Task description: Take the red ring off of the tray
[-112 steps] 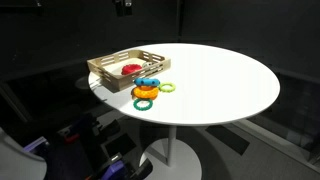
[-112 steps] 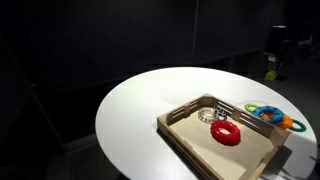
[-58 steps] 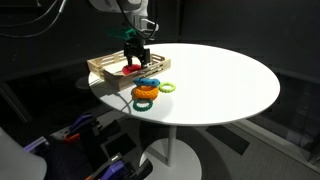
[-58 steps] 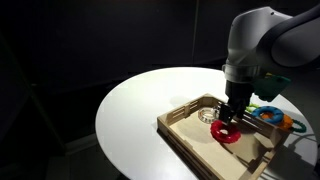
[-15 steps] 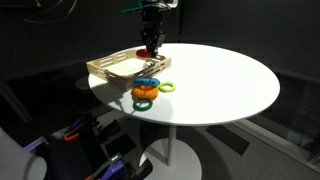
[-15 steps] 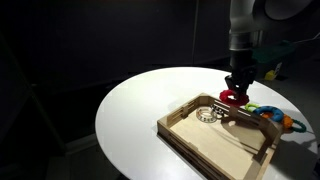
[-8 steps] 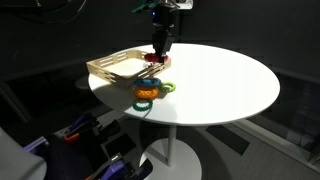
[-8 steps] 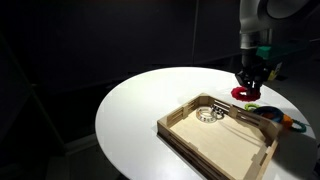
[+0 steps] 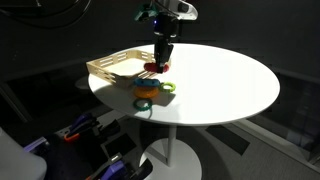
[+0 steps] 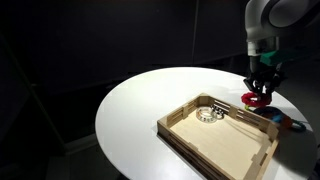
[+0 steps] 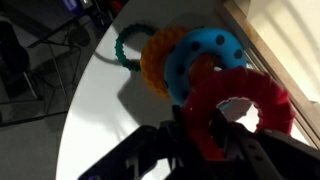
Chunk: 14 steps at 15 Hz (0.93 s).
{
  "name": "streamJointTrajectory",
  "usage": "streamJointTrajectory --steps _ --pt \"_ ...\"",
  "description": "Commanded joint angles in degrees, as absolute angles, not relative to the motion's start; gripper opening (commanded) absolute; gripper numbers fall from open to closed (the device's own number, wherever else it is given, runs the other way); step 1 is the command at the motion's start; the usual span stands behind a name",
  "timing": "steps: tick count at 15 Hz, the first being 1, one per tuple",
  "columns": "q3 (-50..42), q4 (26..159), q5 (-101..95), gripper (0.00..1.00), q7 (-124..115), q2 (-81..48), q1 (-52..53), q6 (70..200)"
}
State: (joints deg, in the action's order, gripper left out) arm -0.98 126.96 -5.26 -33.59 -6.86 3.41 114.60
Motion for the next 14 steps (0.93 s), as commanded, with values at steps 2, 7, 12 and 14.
streamJointTrajectory --steps 2,7,12,14 --pt "-1.09 127.91 -6.35 0.1 -35.78 -8.13 3.33 113.19" --pt "-1.28 127.97 -6.27 0.58 -35.37 -8.41 3.3 112.5" --pt "-0.77 128.07 -4.53 0.96 -32.32 -7.14 3.21 112.14" --pt "-0.53 127.92 -4.39 1.0 -31.26 -6.31 3.39 111.86"
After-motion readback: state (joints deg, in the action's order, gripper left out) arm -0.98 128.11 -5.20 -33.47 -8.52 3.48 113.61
